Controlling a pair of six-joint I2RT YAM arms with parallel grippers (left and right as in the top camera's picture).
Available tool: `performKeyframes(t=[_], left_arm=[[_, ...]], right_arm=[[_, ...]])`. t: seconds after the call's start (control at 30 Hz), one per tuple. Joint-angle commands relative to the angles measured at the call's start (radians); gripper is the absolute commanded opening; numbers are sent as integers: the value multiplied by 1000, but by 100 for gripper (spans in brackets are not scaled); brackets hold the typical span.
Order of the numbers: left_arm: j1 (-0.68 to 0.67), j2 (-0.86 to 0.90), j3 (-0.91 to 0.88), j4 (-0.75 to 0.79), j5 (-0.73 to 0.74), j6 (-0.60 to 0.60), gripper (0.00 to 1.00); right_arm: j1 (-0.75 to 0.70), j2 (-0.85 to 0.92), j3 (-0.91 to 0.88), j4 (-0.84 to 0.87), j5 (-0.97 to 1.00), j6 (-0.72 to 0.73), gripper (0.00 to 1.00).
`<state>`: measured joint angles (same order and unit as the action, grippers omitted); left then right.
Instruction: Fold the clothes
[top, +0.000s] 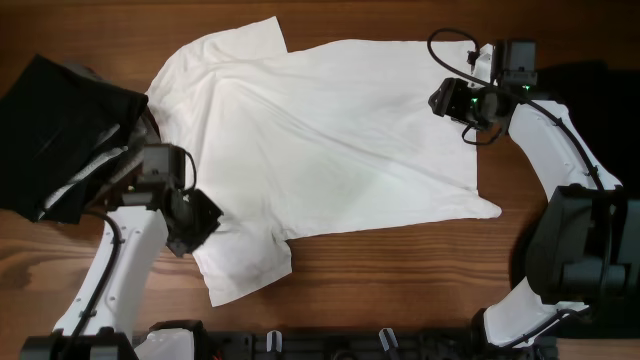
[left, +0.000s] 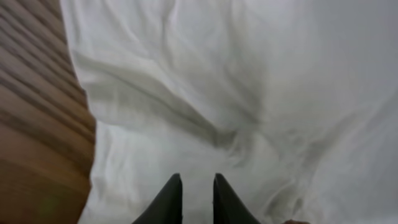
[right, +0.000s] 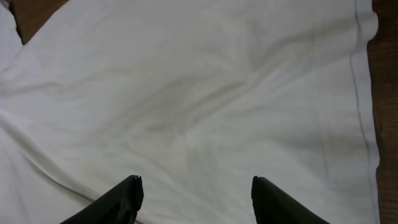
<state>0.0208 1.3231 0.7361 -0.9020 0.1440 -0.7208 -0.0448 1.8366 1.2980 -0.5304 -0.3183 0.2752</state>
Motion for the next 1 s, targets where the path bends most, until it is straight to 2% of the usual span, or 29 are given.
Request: performKeyframes(t=[0.0,0.27,0.4,0.5,0.63,0.8,0.97], left_arm=[[6,14,-110,141,46,-125,10],[64,87,-231,252,22,-293,8],[155,130,-256,263,2,-291,8],[246,157,-258,263,-8,-232,4],[374,156,-255,260,32,-145,4],[471,156,-199,211,68,-10,4],[501,154,-112,140,65,85,13]], right_arm=[[2,19,18,-3,-19,13,61],[2,19,18,-14,-15,12,61],[2,19,18,-27,26,12,61],[2,19,18,-40,41,-2,61],[2,19,18,-39,41,-18,62],[2,19,18,-40,32,-40,66],[2,19,18,-55,24,-39,69]])
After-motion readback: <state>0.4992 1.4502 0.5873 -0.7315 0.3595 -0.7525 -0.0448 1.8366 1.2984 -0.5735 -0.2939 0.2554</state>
